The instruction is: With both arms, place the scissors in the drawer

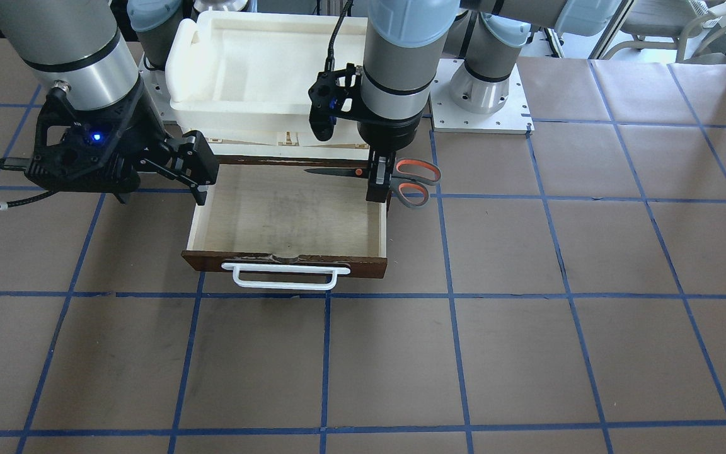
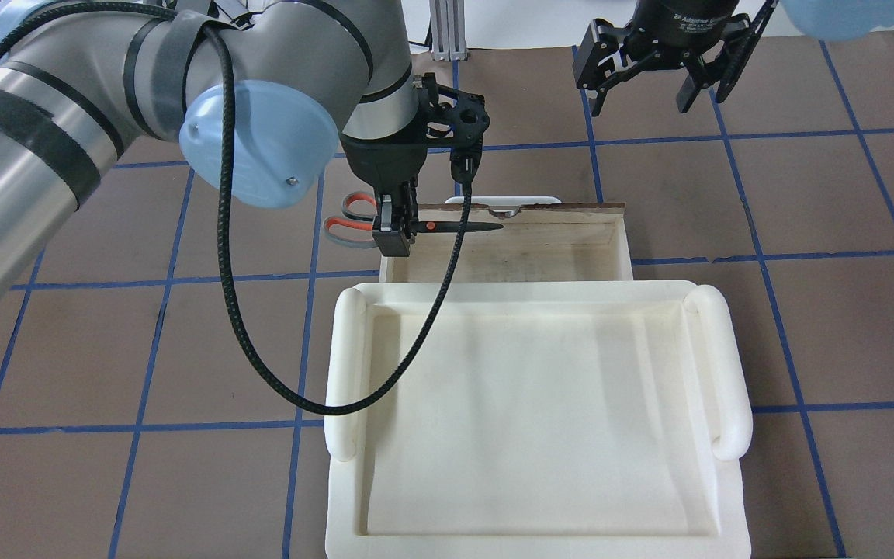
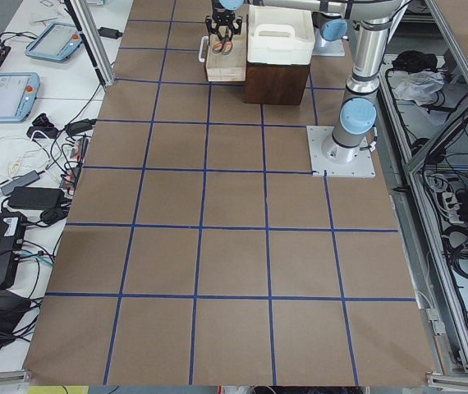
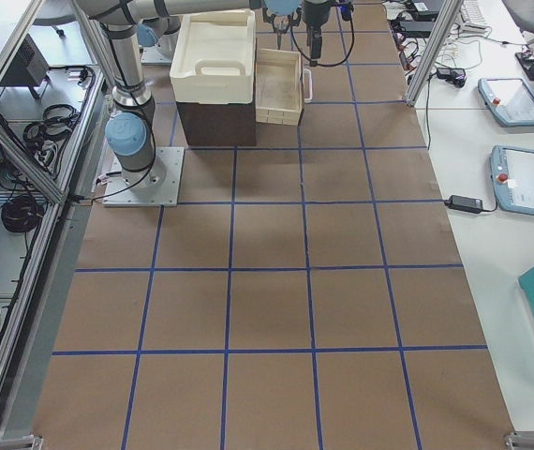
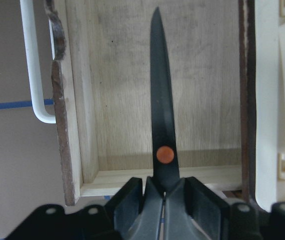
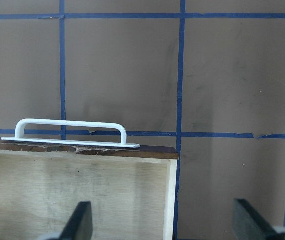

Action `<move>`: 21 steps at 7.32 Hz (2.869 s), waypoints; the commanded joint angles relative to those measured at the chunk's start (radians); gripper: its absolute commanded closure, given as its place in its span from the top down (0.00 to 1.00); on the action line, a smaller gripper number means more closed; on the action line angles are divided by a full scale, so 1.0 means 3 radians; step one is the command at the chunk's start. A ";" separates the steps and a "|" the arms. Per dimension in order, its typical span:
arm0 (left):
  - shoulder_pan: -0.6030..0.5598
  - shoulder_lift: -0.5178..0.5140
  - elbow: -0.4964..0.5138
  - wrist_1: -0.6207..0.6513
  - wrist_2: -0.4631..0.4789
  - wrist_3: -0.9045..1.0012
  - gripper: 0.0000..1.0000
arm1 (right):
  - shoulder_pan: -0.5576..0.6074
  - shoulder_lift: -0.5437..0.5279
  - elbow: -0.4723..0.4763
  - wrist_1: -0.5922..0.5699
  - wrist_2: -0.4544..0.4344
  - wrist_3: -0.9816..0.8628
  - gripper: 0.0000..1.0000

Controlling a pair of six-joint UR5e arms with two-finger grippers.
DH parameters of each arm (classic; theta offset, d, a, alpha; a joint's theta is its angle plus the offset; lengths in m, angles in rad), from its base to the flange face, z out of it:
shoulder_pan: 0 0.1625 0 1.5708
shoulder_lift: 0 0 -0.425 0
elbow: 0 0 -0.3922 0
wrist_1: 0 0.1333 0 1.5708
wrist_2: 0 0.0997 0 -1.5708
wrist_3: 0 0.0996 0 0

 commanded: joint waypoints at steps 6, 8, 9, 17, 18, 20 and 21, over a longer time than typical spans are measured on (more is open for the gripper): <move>-0.0311 -0.0295 -0.0028 0.0367 -0.0070 -0.0574 0.02 | -0.0275 -0.0146 0.0007 0.0361 -0.0032 -0.0228 1.00; -0.0322 -0.0356 -0.0059 0.0372 -0.0065 -0.0584 0.02 | -0.0275 -0.0146 0.0008 0.0366 -0.0048 -0.0228 1.00; -0.0337 -0.0371 -0.0069 0.0377 -0.0070 -0.0610 0.02 | -0.0280 -0.0146 0.0008 0.0346 -0.0043 -0.0228 1.00; -0.0404 -0.0545 -0.0080 0.0658 -0.0075 -0.0692 0.02 | -0.0281 -0.0151 0.0079 0.0299 -0.0038 -0.0223 1.00; -0.0404 -0.0550 -0.0090 0.0653 -0.0070 -0.0671 0.02 | -0.0281 -0.0146 0.0084 0.0299 -0.0027 -0.0223 1.00; -0.0404 -0.0556 -0.0136 0.0658 -0.0070 -0.0687 0.02 | -0.0281 -0.0146 0.0084 0.0294 -0.0027 -0.0223 1.00; -0.0404 -0.0561 -0.0171 0.0658 -0.0070 -0.0682 0.02 | -0.0281 -0.0146 0.0084 0.0299 -0.0032 -0.0218 1.00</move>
